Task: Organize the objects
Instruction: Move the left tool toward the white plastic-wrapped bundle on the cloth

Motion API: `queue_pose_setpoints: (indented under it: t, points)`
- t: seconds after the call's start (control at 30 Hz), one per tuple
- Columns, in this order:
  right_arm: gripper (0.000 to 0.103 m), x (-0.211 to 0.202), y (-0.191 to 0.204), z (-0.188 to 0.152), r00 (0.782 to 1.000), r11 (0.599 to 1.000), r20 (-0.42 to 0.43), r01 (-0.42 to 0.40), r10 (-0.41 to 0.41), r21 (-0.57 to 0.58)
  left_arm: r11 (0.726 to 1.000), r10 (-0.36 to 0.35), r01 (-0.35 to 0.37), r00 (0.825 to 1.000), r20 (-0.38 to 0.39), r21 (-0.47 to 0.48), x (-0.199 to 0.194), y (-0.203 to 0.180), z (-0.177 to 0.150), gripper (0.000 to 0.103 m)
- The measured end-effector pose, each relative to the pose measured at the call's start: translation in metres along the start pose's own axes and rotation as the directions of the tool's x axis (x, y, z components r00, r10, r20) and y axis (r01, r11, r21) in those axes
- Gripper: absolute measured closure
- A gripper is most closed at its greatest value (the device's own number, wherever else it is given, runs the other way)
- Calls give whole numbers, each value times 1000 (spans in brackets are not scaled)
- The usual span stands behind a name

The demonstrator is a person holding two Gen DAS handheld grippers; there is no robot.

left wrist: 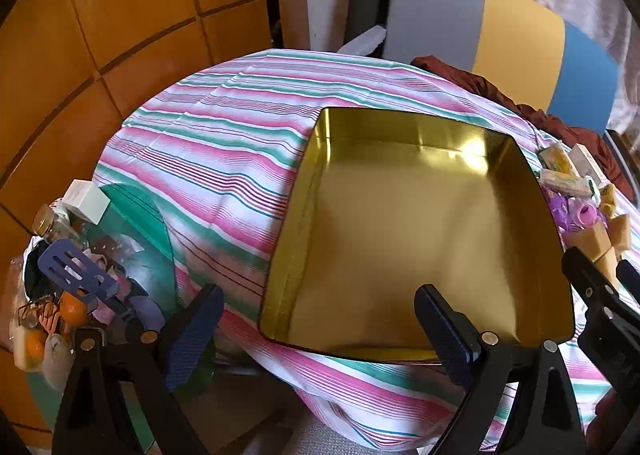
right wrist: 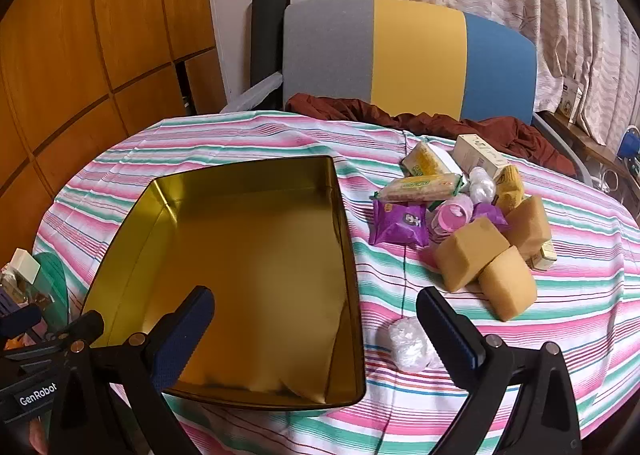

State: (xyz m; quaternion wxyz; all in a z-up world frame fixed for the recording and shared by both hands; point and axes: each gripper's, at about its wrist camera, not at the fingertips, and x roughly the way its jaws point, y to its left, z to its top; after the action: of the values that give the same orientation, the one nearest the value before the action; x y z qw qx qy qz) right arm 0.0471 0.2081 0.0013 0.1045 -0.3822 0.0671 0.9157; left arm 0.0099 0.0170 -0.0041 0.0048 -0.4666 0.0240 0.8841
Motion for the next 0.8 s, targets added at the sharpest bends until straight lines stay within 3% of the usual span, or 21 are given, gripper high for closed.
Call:
queue_pose_setpoints:
  t: [0.2,0.4,0.63,0.8]
  points:
    - [0,-7,-16,0,1000,1000,28,8,-8,10,998,-52,52,999,-14,21,2,-14,-3,0]
    - [0,-14,-60,-12,997,997,50,47,-50,61,979,-181,181,983,-13,94,-3,-44,-18,0]
    - [3,-9,-152,-35,990,973,23,134,-141,190,909,-371,374,927,-53,182,-11,-85,-34,0]
    - [10,4,-205,-42,983,960,-14,180,-181,214,838,-495,503,864,-95,211,-19,-111,-47,0]
